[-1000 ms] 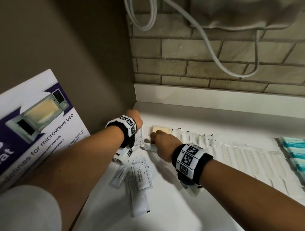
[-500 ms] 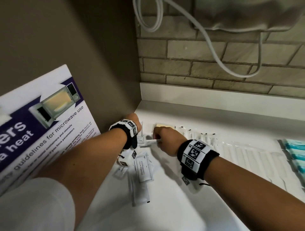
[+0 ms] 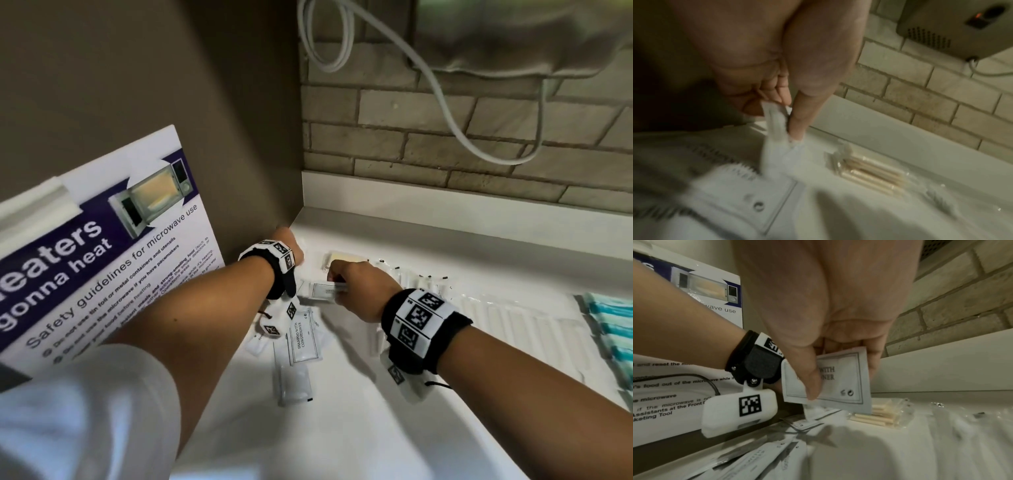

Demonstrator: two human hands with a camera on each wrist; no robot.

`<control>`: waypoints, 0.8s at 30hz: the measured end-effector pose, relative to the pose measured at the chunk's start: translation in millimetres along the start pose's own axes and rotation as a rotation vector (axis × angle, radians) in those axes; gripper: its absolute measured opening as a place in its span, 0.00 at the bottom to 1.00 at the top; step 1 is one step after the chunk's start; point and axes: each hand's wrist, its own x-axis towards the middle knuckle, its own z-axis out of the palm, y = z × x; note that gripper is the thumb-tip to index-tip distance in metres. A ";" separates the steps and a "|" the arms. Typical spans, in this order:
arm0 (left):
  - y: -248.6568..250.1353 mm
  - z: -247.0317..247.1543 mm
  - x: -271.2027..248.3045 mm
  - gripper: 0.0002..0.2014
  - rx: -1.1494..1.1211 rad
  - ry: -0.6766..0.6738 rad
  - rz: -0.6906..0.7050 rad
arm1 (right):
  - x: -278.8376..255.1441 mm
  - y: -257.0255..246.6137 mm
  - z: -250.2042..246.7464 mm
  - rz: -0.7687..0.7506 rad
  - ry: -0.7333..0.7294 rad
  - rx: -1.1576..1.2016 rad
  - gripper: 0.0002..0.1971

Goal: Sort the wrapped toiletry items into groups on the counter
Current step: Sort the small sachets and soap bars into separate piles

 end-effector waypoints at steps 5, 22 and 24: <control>3.1 -21.6 -19.7 0.11 -0.401 0.007 0.176 | 3.3 1.5 -11.6 0.021 0.045 0.113 0.12; -8.7 -54.2 -130.9 0.20 -0.767 -0.207 0.322 | -28.7 -4.5 -23.9 0.019 0.362 0.529 0.11; -12.9 -55.8 -137.9 0.16 -0.797 -0.166 0.329 | -28.4 -3.3 -18.0 0.029 0.431 0.572 0.14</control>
